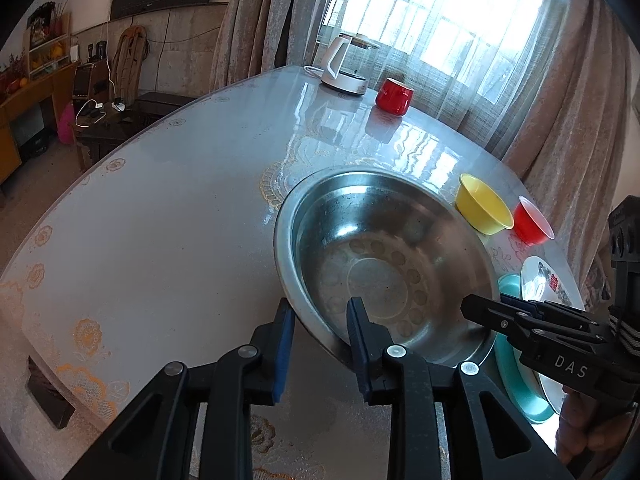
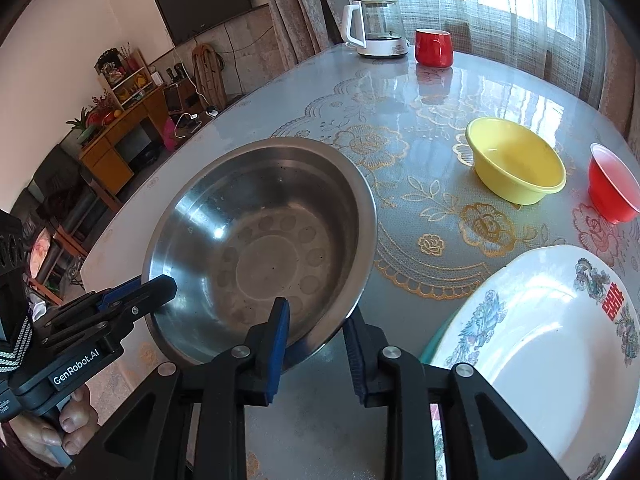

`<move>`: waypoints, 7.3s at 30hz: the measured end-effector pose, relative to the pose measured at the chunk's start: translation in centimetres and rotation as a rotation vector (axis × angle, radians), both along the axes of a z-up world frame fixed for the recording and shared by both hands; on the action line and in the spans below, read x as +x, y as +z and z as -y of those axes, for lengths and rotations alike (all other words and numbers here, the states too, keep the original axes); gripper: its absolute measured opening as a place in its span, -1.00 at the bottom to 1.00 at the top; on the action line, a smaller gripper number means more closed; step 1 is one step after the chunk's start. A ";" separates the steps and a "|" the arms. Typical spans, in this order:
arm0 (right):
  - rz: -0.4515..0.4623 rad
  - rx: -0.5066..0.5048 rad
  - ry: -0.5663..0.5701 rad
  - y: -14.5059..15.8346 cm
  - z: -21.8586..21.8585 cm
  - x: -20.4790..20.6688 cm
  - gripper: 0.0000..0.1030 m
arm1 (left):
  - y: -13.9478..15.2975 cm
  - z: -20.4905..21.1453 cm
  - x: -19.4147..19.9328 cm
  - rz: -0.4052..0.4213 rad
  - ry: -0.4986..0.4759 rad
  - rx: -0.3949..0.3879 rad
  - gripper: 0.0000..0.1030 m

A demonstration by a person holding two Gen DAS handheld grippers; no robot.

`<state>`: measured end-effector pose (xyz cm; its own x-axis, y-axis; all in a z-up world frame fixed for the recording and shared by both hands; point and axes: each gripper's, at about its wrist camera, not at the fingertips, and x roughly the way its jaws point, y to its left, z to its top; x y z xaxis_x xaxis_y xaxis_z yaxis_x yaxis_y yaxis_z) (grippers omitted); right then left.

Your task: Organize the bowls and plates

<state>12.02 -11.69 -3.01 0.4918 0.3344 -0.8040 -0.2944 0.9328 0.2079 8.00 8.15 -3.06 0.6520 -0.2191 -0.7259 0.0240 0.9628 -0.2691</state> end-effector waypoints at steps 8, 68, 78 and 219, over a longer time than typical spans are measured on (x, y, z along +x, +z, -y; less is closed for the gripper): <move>0.048 -0.048 -0.015 0.5 0.5 -0.6 -0.39 | 0.6 -0.1 -0.4 0.031 -0.001 0.075 -0.42; -0.043 0.250 -0.431 -1.0 20.0 13.3 -0.77 | 1.8 19.8 18.7 -0.090 -0.262 -0.034 -0.69; 0.015 0.247 -0.361 1.7 17.4 11.0 -0.77 | 4.5 16.5 14.8 -0.038 -0.227 -0.042 -0.68; 0.124 0.335 -0.402 1.3 15.3 -3.0 -0.38 | 4.5 12.1 -3.0 0.171 -0.233 0.278 -0.52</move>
<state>9.04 -26.95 -1.74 0.7182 0.3282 -0.6136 0.0315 0.8656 0.4998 5.00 -3.98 1.40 0.7246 -0.1856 -0.6637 0.2717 0.9620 0.0276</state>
